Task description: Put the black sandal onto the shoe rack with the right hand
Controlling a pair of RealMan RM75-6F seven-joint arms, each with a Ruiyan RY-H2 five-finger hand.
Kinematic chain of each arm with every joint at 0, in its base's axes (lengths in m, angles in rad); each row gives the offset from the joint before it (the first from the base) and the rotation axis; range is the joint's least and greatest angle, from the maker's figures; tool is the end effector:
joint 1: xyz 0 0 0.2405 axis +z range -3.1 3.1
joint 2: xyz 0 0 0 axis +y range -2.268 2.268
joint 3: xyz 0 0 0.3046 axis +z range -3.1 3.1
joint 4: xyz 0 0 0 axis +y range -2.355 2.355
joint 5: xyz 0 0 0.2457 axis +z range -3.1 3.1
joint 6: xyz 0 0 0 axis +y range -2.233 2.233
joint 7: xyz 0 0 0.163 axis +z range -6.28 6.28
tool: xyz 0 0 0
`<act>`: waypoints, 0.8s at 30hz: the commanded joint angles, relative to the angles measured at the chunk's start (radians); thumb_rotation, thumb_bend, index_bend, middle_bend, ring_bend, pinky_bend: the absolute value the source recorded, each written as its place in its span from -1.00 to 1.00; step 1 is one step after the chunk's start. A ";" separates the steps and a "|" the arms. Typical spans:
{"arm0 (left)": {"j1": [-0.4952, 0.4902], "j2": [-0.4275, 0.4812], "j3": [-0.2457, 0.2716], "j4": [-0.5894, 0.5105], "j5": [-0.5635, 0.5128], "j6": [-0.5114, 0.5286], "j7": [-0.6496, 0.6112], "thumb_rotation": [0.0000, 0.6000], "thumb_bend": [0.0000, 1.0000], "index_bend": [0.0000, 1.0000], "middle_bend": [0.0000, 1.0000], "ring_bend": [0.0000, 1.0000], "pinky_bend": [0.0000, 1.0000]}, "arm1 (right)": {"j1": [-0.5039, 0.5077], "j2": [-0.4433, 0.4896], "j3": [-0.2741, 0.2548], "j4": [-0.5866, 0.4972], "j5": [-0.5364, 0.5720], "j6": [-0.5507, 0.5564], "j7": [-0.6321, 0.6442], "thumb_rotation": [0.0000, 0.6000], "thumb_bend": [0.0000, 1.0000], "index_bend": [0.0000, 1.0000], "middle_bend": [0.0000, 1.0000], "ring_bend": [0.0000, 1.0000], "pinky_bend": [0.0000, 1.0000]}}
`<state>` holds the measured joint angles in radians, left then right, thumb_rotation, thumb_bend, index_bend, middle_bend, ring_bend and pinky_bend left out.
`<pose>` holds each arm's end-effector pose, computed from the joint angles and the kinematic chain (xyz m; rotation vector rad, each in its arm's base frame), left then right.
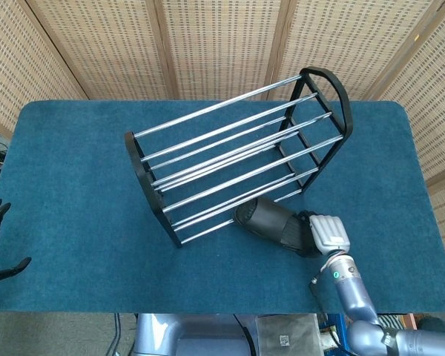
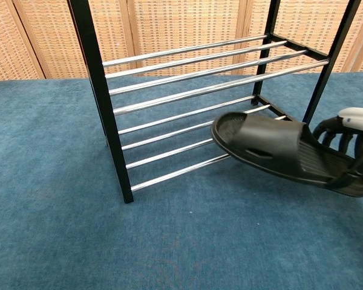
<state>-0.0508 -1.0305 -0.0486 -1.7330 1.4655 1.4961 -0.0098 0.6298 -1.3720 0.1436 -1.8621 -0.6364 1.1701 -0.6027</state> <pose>-0.3588 0.1924 0.1708 -1.3209 -0.9618 -0.9049 -0.2329 -0.3376 -0.0026 1.5672 -1.2529 0.6177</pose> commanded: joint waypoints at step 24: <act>-0.009 0.024 -0.008 0.008 -0.025 -0.027 -0.059 1.00 -0.64 -1.00 -1.00 -1.00 -1.00 | 0.204 -0.369 0.277 0.215 0.364 0.268 -0.198 1.00 -0.10 0.17 0.24 0.03 -0.19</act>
<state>-0.0596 -1.0071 -0.0563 -1.7251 1.4405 1.4693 -0.0690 0.8262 -1.7257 0.4100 -1.6652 -0.2837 1.4349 -0.7982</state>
